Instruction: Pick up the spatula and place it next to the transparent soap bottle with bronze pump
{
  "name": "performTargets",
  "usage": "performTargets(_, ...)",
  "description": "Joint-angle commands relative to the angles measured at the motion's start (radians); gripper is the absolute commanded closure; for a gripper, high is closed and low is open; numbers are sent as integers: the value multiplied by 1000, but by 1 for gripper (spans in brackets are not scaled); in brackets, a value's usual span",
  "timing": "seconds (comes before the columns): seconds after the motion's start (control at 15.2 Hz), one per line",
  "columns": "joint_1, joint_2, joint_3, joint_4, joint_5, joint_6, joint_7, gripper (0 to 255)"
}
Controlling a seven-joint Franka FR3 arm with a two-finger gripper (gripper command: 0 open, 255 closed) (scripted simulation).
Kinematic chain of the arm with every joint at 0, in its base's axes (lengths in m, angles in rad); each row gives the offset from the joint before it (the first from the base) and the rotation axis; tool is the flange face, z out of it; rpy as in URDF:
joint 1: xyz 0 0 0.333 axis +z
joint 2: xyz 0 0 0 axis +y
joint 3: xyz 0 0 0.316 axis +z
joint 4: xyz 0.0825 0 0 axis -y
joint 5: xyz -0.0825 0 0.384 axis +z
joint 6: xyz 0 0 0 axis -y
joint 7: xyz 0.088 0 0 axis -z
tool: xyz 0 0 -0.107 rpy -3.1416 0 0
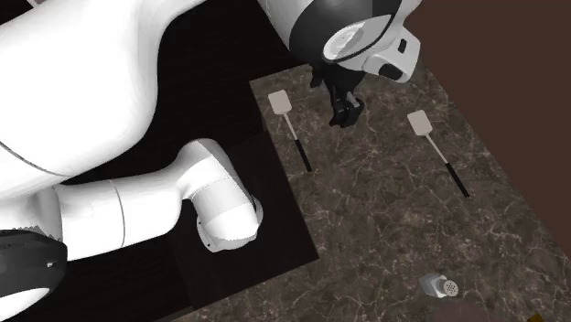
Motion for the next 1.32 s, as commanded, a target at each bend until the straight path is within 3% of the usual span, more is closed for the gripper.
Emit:
performTargets(0.0,0,0,0,0,0,0,0,0)
performTargets(1.12,486,77,-9,-468,-178,557,-1002,0)
performTargets(1.25,490,85,-11,-484,-183,582,-1012,0)
